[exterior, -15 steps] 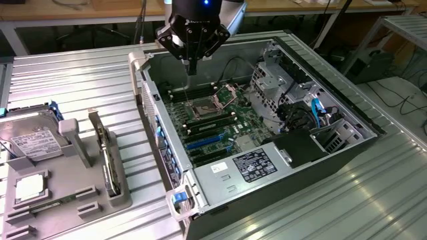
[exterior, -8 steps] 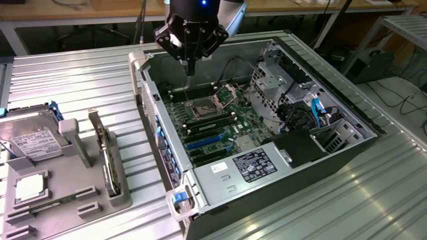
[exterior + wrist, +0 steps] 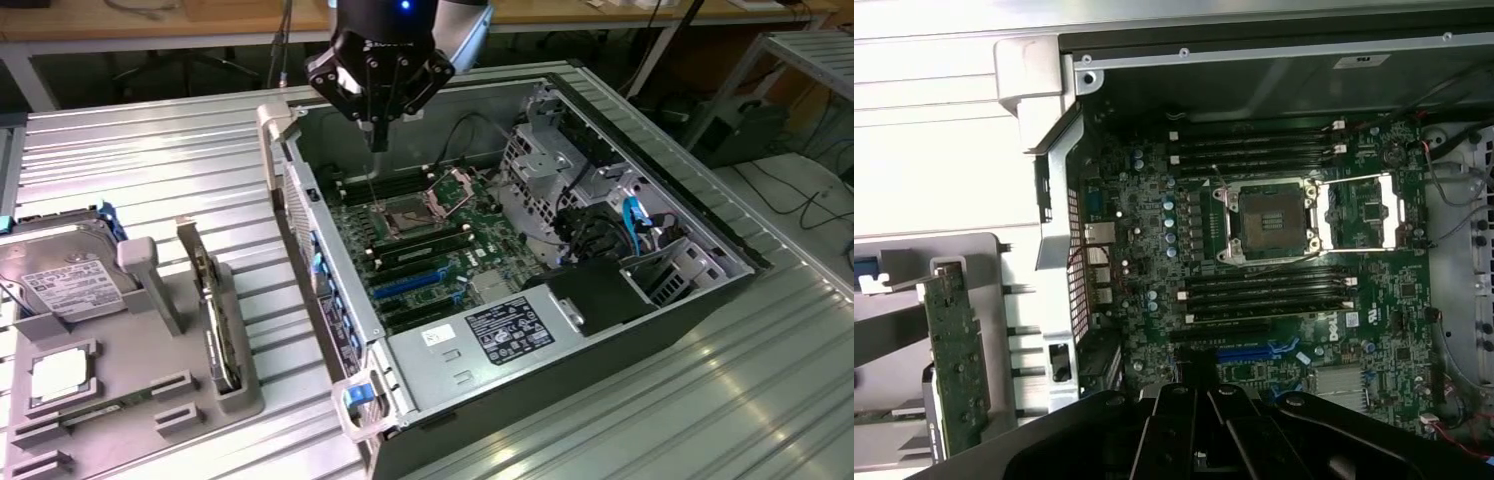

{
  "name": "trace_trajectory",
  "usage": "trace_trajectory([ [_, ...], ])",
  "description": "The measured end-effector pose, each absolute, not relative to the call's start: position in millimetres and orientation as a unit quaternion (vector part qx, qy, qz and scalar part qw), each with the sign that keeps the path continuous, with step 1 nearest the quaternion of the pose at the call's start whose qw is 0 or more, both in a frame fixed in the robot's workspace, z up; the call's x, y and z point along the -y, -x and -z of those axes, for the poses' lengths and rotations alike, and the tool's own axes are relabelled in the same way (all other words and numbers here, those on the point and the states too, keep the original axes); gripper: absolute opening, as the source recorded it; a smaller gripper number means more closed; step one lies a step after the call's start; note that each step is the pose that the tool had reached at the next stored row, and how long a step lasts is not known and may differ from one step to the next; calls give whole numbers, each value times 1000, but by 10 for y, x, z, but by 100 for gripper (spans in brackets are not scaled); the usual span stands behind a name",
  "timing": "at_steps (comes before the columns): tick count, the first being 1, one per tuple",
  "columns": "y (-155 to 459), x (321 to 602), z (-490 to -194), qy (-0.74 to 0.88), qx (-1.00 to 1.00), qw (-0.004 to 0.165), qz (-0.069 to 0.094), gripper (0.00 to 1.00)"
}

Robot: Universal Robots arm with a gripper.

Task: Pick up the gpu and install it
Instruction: 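Reach for the gpu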

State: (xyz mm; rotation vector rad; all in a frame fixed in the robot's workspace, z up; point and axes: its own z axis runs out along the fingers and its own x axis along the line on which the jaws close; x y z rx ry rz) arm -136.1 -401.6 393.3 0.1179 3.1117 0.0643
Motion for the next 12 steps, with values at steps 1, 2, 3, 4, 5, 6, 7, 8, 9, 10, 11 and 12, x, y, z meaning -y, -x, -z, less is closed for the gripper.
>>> trace_trajectory([
  [1, 1363, 4016, -3933, -38, -999, 13, -21, 11],
  [2, 1365, 4016, -3933, -38, -999, 13, -21, 11],
  [3, 1367, 4017, -3933, -38, -999, 13, -21, 11],
  [4, 1369, 4017, -3933, -38, -999, 13, -21, 11],
  [5, 1371, 4017, -3933, -38, -999, 13, -21, 11],
  [6, 1373, 4018, -3933, -38, -999, 13, -21, 11],
  [7, 1376, 4019, -3933, -38, -999, 13, -21, 11],
  [8, 1379, 4020, -3933, -38, -999, 13, -21, 11],
  [9, 1382, 4020, -3933, -38, -999, 13, -21, 11],
  [10, 1384, 4021, -3932, -38, -999, 13, -21, 11],
  [11, 1387, 4021, -3933, -38, -999, 13, -21, 11],
  [12, 1389, 4022, -3933, -38, -999, 13, -21, 11],
])
